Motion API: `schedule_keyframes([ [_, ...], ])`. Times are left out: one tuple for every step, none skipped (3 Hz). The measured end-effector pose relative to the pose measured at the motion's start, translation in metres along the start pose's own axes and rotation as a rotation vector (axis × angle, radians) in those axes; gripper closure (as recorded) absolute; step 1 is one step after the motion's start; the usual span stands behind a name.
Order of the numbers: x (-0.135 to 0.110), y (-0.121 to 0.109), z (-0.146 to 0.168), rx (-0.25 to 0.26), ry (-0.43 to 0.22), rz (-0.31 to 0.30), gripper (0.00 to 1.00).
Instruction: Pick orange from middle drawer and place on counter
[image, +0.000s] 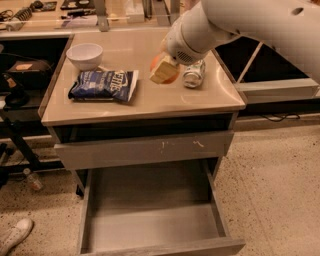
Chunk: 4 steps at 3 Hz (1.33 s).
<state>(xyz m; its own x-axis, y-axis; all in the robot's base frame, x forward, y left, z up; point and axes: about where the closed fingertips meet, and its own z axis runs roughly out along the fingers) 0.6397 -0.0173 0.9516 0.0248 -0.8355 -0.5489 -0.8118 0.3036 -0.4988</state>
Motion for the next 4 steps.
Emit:
schedule_keyframes([
  [0.000,-0.012,0.020,-0.048,0.014,0.008,1.00],
  [0.005,-0.014,0.044,-0.110,0.036,0.000,1.00],
  [0.008,-0.020,0.066,-0.158,0.052,-0.009,1.00],
  [0.007,-0.023,0.085,-0.194,0.063,-0.020,1.00],
])
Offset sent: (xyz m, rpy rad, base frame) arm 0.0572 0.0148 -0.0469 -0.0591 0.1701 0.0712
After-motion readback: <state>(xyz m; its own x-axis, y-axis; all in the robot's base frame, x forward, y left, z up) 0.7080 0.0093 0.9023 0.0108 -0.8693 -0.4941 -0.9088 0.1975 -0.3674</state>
